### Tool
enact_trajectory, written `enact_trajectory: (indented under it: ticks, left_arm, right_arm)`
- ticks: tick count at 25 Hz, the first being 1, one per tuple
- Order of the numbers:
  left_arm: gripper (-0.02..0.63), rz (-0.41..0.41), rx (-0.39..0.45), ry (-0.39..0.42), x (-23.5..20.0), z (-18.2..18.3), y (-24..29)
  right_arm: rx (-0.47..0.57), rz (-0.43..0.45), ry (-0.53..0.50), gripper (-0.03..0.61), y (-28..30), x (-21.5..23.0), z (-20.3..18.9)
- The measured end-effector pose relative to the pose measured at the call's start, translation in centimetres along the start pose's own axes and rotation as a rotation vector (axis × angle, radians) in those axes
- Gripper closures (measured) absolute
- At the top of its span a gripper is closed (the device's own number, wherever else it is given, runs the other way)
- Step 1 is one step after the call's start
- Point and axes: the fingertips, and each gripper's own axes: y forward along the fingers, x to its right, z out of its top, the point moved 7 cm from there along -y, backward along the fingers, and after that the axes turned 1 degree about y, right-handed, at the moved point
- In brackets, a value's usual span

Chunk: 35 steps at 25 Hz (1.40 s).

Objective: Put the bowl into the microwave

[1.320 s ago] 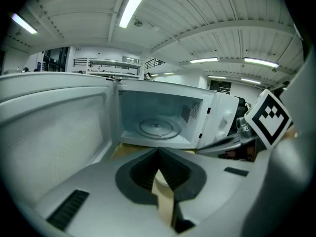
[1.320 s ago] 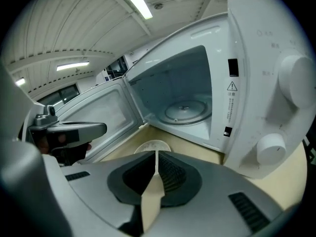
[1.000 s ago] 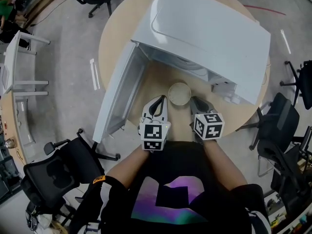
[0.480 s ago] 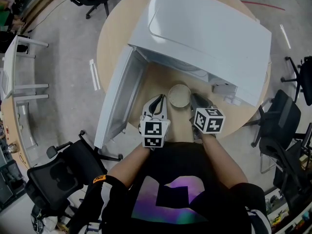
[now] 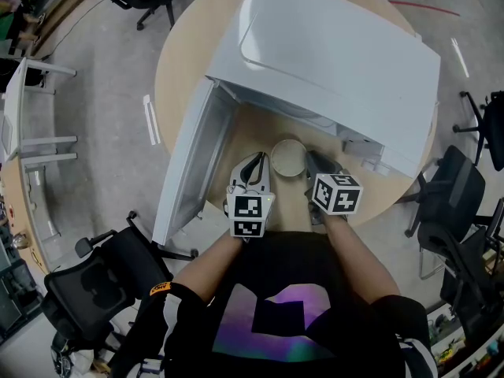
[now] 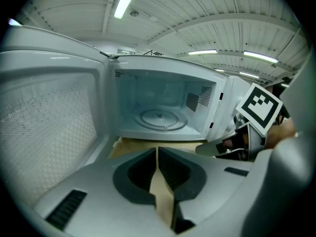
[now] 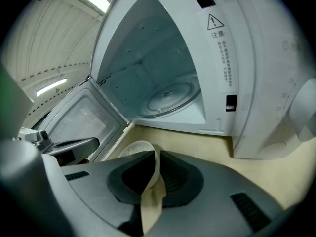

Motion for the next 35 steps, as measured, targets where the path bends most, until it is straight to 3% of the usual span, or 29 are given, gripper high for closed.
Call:
enact_trajectory:
  ticks: [10, 23, 35]
  left_arm:
    - [0.568, 0.002, -0.004, -0.002, -0.5, 0.2, 0.4]
    - [0.568, 0.027, -0.013, -0.013, -1.2, 0.0, 0.4]
    - [0.568, 0.034, 0.006, -0.019, -1.4, 0.1, -0.1]
  right_arm:
    - [-0.049, 0.037, 0.062, 0.537, 0.9, -0.1, -0.7]
    - [-0.021, 0.082, 0.271, 0.538, 1.1, 0.5, -0.7]
    - [0.049, 0.114, 0.336, 0.540, 0.0, -0.1, 0.2]
